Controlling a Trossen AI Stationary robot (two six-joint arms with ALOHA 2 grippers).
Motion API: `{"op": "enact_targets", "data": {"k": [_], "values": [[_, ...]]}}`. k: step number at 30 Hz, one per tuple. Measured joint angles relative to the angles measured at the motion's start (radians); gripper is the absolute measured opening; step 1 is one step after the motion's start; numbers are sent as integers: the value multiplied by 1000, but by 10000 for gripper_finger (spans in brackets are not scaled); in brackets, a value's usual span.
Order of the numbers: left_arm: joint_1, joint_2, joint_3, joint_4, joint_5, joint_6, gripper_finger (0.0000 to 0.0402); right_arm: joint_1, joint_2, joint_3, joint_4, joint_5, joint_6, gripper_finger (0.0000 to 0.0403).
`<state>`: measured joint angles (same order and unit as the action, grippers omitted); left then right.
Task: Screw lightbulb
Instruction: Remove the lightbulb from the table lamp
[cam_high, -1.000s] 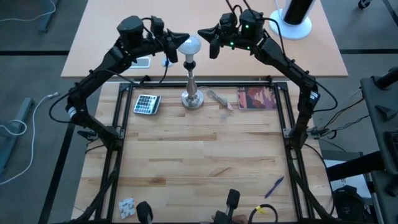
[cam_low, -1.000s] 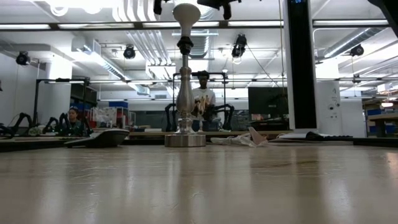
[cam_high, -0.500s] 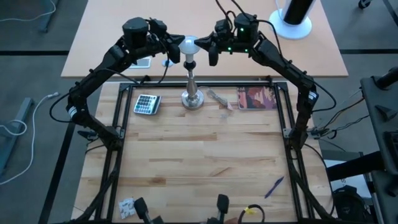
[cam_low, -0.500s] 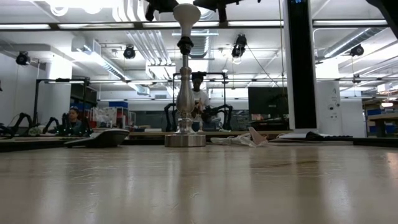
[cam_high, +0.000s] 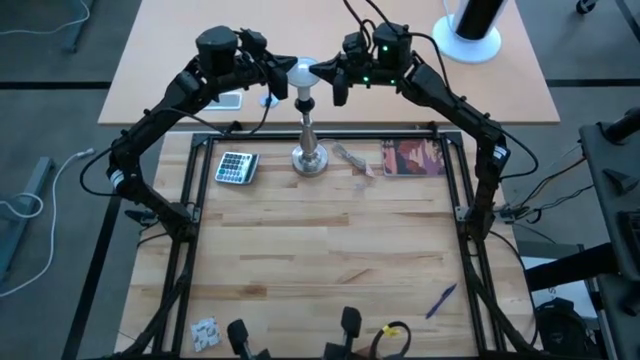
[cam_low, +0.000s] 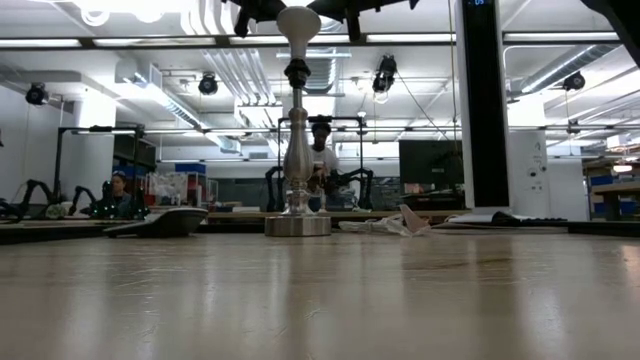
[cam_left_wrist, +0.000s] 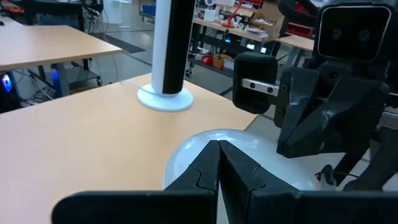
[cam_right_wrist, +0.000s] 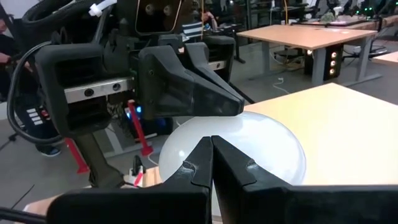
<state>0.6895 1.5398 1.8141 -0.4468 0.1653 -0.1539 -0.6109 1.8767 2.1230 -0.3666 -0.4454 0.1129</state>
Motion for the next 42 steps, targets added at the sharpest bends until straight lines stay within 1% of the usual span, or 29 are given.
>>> {"op": "enact_targets", "data": {"k": [4, 9, 12, 15, 17, 18, 21, 23, 28, 30, 35, 42], "values": [[-1, 1, -1, 1, 34, -17, 0, 2, 0, 0, -23, 43, 0, 0], [-8, 0, 2, 14, 44, -34, 0, 2, 0, -1, -44, 50, 5, 0], [-15, -9, 13, 27, 105, -69, 0, 2, 1, -1, -31, 66, 7, 0], [-29, -26, 43, 43, 123, -53, 0, 0, 1, -1, -30, 71, 8, 0], [-24, -39, 65, 42, 105, -14, 0, 0, 1, -1, -31, 70, 8, 0], [-22, -43, 74, 32, 76, 14, 0, 1, 1, -1, -29, 68, 8, 0], [-21, -41, 82, -22, -80, 81, 0, 0, 1, -2, -30, 67, 9, 0], [-23, -33, 73, -52, -142, 121, 0, 0, 1, -2, -29, 65, 9, 0], [-21, -19, 42, -84, -145, 140, 0, 0, 1, -3, -29, 63, 8, 0], [-22, -14, 17, -58, -147, 135, 0, 0, 1, -3, -33, 66, 7, 0], [-22, -19, -29, -50, -92, 81, 0, 2, 1, -3, -34, 56, 2, 0], [-23, -18, -39, -38, -35, 26, 0, -1, -1, -3, -43, 57, -20, 0]]}}
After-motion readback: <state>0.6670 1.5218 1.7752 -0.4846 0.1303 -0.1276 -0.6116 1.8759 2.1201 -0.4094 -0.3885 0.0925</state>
